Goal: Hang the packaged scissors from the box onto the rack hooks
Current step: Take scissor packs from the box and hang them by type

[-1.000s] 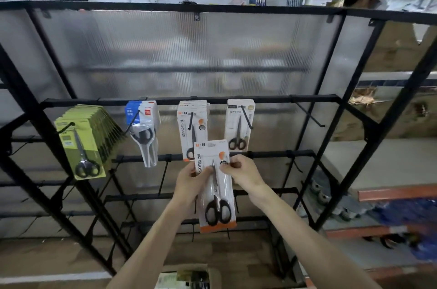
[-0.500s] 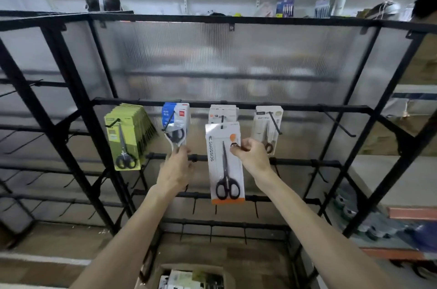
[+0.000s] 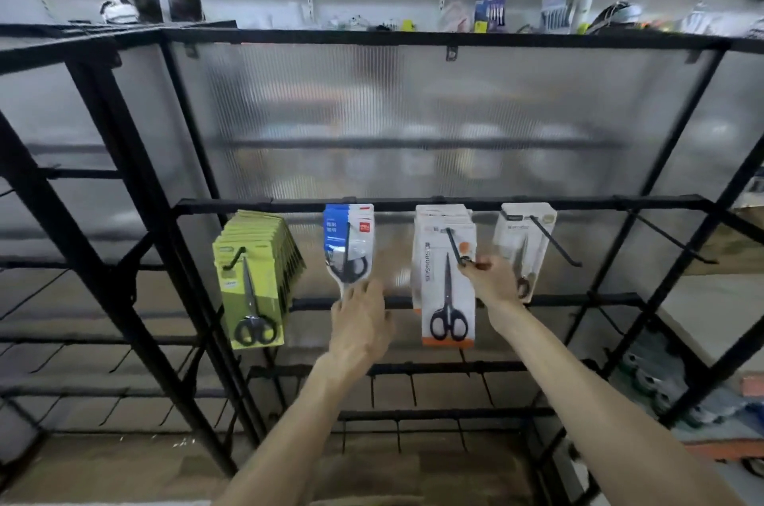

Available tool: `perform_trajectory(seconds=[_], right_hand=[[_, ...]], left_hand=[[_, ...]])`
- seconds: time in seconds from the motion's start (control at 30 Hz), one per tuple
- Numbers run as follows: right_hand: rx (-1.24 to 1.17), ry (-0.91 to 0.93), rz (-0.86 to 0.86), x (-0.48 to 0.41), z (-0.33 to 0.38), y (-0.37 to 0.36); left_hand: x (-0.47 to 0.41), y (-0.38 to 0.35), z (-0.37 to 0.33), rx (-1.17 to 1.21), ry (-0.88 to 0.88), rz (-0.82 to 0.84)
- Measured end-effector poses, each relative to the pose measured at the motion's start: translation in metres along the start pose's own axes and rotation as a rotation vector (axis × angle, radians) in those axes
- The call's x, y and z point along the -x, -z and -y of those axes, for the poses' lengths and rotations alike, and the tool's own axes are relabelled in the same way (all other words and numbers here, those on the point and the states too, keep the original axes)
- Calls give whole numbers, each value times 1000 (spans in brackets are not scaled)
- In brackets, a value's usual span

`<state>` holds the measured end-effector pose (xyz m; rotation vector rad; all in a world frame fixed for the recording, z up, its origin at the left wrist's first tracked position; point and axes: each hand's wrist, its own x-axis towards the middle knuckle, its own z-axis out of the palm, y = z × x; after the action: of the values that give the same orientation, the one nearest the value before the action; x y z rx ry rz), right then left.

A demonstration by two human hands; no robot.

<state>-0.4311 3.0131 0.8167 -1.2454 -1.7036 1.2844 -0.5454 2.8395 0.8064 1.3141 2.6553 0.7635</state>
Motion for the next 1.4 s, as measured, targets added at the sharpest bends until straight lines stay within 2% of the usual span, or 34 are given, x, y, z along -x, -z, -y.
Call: perform_trajectory(seconds=[0.13,0.27,0.33,0.4,0.47,0.53,0.63,0.77,0.87,0.97,1.2,1.3,1.4], right_hand=[[-7,10,-95,-14,-5,-16],[91,-33,-106,2,-14,-20],[293,1,-81,17,-14,-18],[595,73,21,38,-8,-16],[878,204,168,62,2,-15],[990,371,272,85,13,-15],[951,550,281,111,20,-9],[909,615,230,125,7,8],[893,525,230,139,-16,12],[930,438,316,157,-39,7],[977,403,405,163,-75,-32],[947,344,403,160,-117,-62],[928,255,468,152,-191,-100]], left_hand=[[-6,1,19,6,-53,80],[-12,6,24,-3,-59,124],[-10,11,19,-32,-83,165],[-6,16,14,-68,-114,184],[2,19,9,-123,-147,175],[13,22,1,-174,-156,154],[33,24,-7,-271,-133,126],[70,20,-5,-321,-139,73],[106,21,3,-340,-124,132],[125,21,19,-349,-61,212],[128,4,65,-362,-40,302],[121,-39,91,-354,-65,414],[120,-112,129,-335,-65,464]])
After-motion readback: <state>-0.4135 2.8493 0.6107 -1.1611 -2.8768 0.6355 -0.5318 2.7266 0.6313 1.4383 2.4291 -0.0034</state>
